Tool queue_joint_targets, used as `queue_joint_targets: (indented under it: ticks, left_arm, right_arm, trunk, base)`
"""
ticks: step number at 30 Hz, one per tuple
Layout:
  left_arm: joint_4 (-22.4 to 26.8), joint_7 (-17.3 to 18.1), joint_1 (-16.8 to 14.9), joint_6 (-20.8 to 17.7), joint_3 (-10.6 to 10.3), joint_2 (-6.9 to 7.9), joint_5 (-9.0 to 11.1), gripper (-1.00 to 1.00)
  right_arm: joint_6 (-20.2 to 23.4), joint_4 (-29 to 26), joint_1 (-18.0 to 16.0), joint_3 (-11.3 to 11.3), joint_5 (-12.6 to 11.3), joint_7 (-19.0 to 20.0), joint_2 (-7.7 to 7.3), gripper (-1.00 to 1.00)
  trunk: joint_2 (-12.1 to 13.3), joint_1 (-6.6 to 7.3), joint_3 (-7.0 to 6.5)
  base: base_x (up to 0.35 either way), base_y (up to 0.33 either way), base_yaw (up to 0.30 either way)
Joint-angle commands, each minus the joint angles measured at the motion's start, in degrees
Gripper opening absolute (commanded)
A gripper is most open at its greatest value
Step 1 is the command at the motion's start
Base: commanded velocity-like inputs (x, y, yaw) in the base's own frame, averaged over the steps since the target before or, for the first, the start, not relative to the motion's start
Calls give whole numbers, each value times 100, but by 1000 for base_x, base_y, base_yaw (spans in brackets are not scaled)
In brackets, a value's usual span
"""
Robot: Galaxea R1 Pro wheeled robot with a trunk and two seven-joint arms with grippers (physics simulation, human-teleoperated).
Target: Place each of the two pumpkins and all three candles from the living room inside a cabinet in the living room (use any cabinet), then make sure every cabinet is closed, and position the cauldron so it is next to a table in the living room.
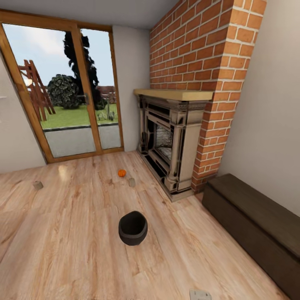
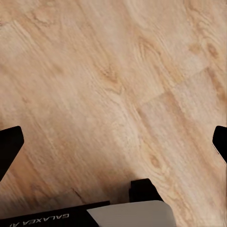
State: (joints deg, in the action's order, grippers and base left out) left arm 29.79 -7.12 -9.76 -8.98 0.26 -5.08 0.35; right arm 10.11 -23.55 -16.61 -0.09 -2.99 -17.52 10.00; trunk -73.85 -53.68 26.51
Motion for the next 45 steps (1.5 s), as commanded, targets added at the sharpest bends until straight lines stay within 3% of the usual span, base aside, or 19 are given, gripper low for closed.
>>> queue_joint_targets:
  ticks: [1, 24, 36, 45]
  left_arm:
    - [0, 0, 0, 1, 0, -1, 0, 100]
    - [0, -7, 0, -10, -2, -19, -1, 100]
    - [0, -9, 0, -41, 52, -87, 7, 100]
    - [0, -9, 0, -66, 53, -84, 16, 100]
  right_arm:
    - [0, 0, 0, 0, 0, 1, 0, 100]
    - [-6, -2, 0, 0, 0, -9, 0, 100]
    - [-9, 0, 0, 0, 22, 20, -65, 100]
    - [-9, -13, 0, 0, 8, 13, -57, 100]
  trunk:
    - [0, 0, 4]
    - [0, 0, 113]
    - [481, 264, -37]
    - [842, 461, -192]
  base:
    - [0, -271, 277]
    - [40, -140, 255]
    - [1, -1, 225]
    - [0, 0, 30]
